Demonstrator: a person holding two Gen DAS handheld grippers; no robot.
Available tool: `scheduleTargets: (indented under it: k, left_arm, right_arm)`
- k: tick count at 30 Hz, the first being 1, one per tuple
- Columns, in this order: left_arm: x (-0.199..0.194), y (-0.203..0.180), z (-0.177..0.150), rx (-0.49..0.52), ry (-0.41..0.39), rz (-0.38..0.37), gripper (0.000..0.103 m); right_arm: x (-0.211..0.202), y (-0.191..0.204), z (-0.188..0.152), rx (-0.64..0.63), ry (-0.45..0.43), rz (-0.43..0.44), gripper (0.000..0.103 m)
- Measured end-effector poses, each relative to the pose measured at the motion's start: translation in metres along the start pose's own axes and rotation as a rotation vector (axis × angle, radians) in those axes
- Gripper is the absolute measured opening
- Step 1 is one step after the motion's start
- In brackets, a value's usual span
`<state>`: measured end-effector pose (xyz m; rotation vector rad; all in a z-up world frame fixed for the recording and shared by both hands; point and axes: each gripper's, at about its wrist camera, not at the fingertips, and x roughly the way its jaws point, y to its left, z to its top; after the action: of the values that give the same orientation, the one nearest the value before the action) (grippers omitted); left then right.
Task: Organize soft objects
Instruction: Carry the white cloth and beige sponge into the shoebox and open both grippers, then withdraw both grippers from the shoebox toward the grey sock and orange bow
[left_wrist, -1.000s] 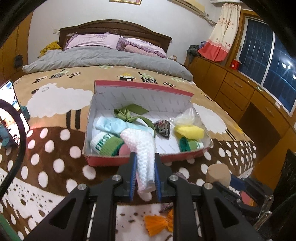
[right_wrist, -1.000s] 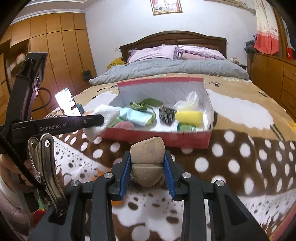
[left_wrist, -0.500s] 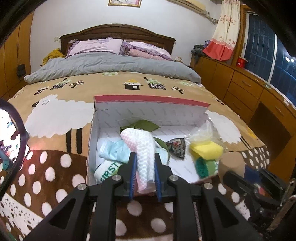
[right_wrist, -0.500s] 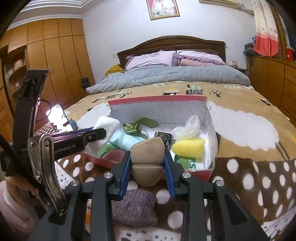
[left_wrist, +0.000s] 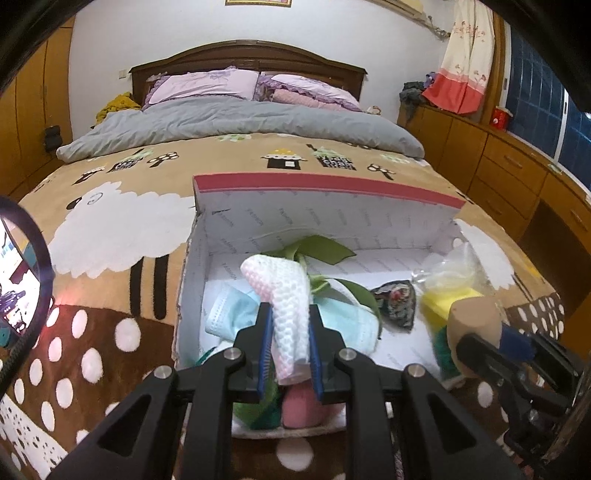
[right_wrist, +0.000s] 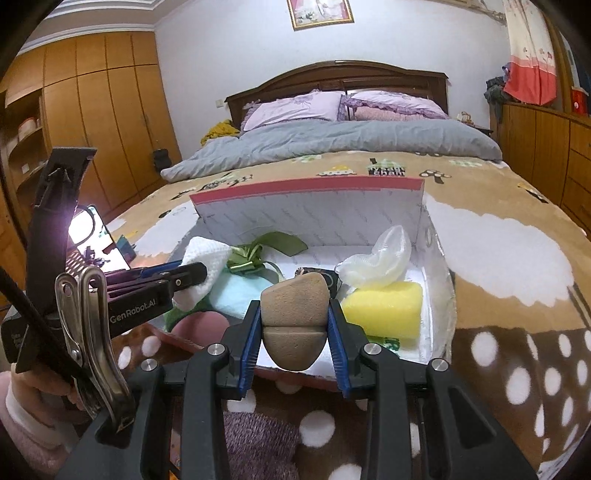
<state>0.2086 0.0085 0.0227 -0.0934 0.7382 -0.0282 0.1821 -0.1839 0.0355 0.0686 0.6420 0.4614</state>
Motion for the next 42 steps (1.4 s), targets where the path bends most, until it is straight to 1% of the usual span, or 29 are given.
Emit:
scheduleTargets:
  k: [6, 11, 13, 18, 22, 27, 28, 33, 35, 37, 42]
  left_arm:
    - [0.011, -0.002, 0.002, 0.011, 0.005, 0.011, 0.018]
    - [0.016, -0.005, 0.001, 0.018, 0.013, 0.015, 0.022]
    - [0.017, -0.006, 0.002, 0.02, 0.016, 0.018, 0.029]
    - [0.019, -0.007, 0.002, 0.026, 0.021, 0.017, 0.041]
    - [0.02, -0.008, 0.002, 0.027, 0.025, 0.024, 0.045]
    - [0.018, -0.008, 0.002, 0.023, 0.031, 0.027, 0.047]
    - [0.018, -0.007, 0.002, 0.02, 0.032, 0.03, 0.05]
    - [0.012, -0.005, 0.001, 0.009, 0.025, 0.028, 0.058]
    - [0.008, -0.005, 0.001, 0.014, 0.021, 0.028, 0.059]
    - [0.004, -0.006, 0.001, 0.019, 0.016, 0.023, 0.062]
    - [-0.006, -0.008, 0.001, 0.015, 0.014, 0.011, 0.062]
  right_arm:
    - [0.013, -0.003, -0.001, 0.011, 0.025, -0.011, 0.035]
    - [0.022, -0.007, -0.004, 0.025, 0.051, -0.013, 0.035]
    - [0.025, -0.008, -0.007, 0.029, 0.062, -0.013, 0.035]
    - [0.026, -0.008, -0.01, 0.036, 0.063, -0.016, 0.035]
    - [0.025, -0.009, -0.009, 0.047, 0.062, -0.012, 0.035]
    - [0.025, -0.01, -0.009, 0.045, 0.061, -0.014, 0.036]
    - [0.024, -0.01, -0.009, 0.045, 0.06, -0.014, 0.036]
    - [0.02, -0.013, -0.009, 0.065, 0.039, 0.004, 0.04]
    - [0.016, -0.013, -0.008, 0.067, 0.021, 0.008, 0.045]
    - [0.011, -0.012, -0.006, 0.057, 0.002, 0.008, 0.047]
    - [-0.002, -0.008, -0.001, 0.043, -0.044, 0.01, 0.05]
